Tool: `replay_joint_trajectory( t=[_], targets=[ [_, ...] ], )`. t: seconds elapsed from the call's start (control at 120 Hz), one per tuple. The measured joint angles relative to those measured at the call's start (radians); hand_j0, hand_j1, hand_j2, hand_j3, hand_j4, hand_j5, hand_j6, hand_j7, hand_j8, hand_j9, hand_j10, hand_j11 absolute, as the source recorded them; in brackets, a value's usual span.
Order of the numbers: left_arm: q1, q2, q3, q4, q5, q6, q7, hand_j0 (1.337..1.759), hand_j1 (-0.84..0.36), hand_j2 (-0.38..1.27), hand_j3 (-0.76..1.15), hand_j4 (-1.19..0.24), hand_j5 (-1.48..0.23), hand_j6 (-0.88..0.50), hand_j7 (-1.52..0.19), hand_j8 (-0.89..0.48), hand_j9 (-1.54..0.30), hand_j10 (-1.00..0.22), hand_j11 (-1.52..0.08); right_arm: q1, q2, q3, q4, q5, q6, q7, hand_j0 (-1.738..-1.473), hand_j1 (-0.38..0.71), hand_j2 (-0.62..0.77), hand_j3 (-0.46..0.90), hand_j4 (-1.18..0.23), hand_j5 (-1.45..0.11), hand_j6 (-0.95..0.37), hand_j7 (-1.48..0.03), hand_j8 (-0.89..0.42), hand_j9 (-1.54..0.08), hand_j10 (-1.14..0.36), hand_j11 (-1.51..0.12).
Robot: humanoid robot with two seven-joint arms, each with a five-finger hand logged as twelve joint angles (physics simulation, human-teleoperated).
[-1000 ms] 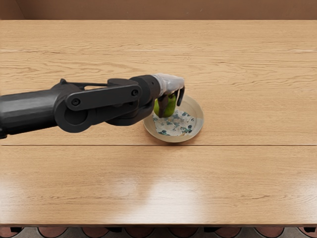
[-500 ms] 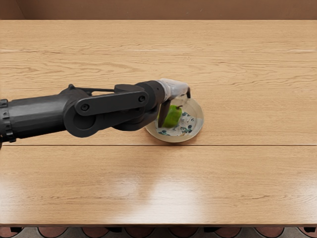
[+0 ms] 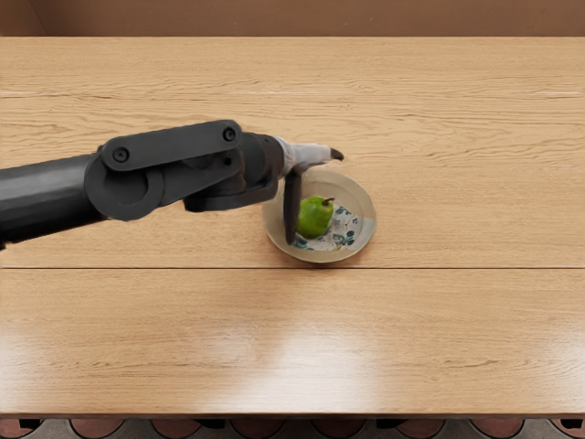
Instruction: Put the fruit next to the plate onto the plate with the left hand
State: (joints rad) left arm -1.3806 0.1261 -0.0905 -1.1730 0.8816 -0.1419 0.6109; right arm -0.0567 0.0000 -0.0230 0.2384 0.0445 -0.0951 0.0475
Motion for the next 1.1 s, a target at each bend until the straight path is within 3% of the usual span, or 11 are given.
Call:
replay_joint_trajectory(
  t=[0.242, 0.558, 0.875, 1.1],
  targets=[
    [0.010, 0.158, -0.112, -0.004, -0.257, -0.192, 0.000, 1.658, 0.34, 0.00, 0.00, -0.01, -0.01, -0.01, -0.01, -0.01, -0.01, -0.01, -0.01, 0.000, 0.000, 0.001, 0.001, 0.000, 0.000, 0.000, -1.658, -0.32, 0.00, 0.00, -0.02, -0.03, -0.02, -0.03, -0.02, -0.03, -0.02, -0.03],
    [0.060, 0.410, -0.208, -0.013, -0.490, -0.426, 0.000, 1.658, 0.35, 0.00, 0.00, 0.00, 0.00, 0.00, 0.00, 0.00, 0.00, 0.00, 0.00, 0.007, 0.000, 0.000, 0.002, 0.000, 0.001, 0.000, -1.658, -0.32, 0.00, 0.00, -0.02, -0.03, -0.02, -0.03, -0.02, -0.03, -0.02, -0.03],
    [0.082, 0.597, -0.217, -0.013, -0.663, -0.467, 0.000, 1.658, 0.35, 0.00, 0.00, 0.00, 0.00, 0.00, 0.00, 0.00, 0.00, 0.00, 0.00, 0.008, 0.000, 0.000, 0.007, 0.001, 0.002, 0.000, -1.658, -0.32, 0.00, 0.00, -0.02, -0.03, -0.02, -0.03, -0.02, -0.03, -0.02, -0.03],
    [0.098, 0.633, -0.218, -0.009, -0.707, -0.469, 0.000, 1.658, 0.35, 0.00, 0.00, 0.00, 0.00, 0.00, 0.00, 0.00, 0.00, 0.00, 0.00, 0.015, 0.000, 0.000, 0.010, 0.001, 0.002, 0.000, -1.658, -0.32, 0.00, 0.00, -0.02, -0.03, -0.02, -0.03, -0.02, -0.03, -0.02, -0.03]
  ],
)
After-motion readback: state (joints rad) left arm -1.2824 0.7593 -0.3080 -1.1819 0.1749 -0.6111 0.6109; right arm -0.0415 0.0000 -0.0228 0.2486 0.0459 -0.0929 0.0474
